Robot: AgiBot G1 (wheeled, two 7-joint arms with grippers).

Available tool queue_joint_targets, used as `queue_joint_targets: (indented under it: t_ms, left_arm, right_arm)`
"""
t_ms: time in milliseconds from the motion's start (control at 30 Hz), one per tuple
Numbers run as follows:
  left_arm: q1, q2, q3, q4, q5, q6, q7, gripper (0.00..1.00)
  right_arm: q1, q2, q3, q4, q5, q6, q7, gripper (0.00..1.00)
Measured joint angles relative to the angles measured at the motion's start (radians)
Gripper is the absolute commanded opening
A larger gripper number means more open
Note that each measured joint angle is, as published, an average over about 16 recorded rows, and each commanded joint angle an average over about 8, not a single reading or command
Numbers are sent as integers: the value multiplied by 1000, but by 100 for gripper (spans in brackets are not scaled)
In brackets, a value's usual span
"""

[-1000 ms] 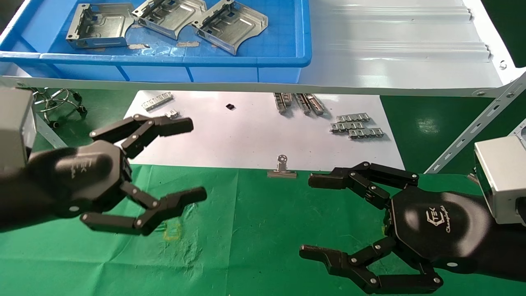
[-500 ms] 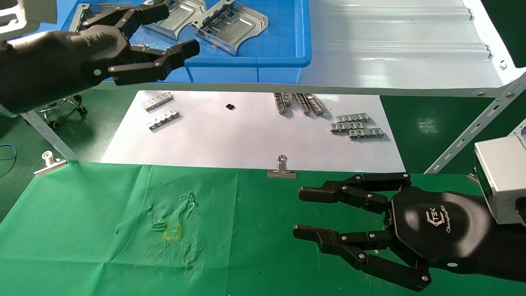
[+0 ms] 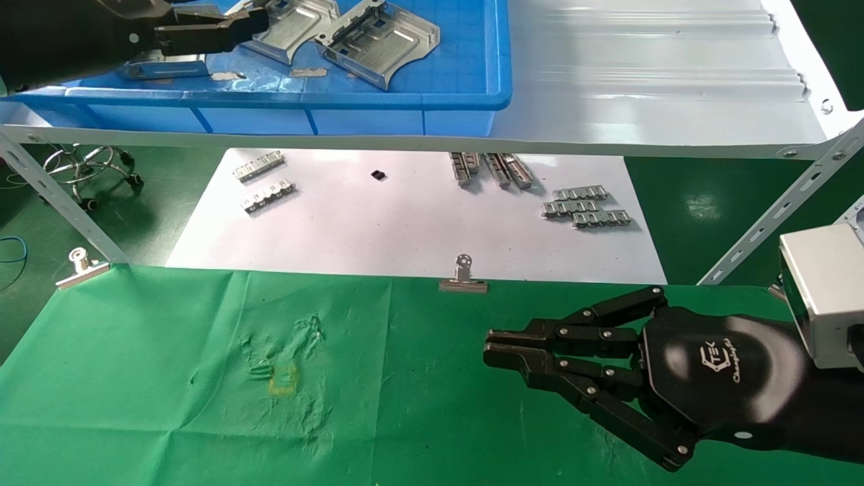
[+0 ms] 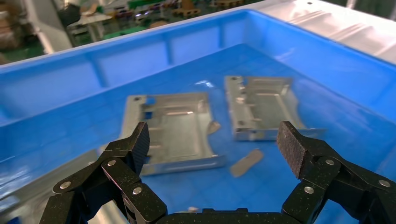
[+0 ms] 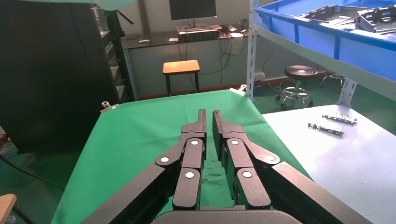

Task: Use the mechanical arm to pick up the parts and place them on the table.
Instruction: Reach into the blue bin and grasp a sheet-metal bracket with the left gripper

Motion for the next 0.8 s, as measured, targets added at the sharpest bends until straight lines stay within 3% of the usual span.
queue_joint_targets:
  t_ms: [467, 533, 733, 800]
  left_arm:
    - [-141, 56, 60, 235, 122, -156, -39, 97]
    - [-151, 63, 63, 258, 130, -178, -39, 86]
    - [-169, 80, 68, 312, 144, -238, -27, 17]
    - [-173, 85, 69, 326, 146, -253, -23, 4]
  right_arm:
    - [0, 0, 0, 0, 0, 0, 0, 0]
    - [0, 0, 0, 0, 0, 0, 0, 0]
    - [0, 0, 0, 0, 0, 0, 0, 0]
    - [0, 0, 0, 0, 0, 0, 0, 0]
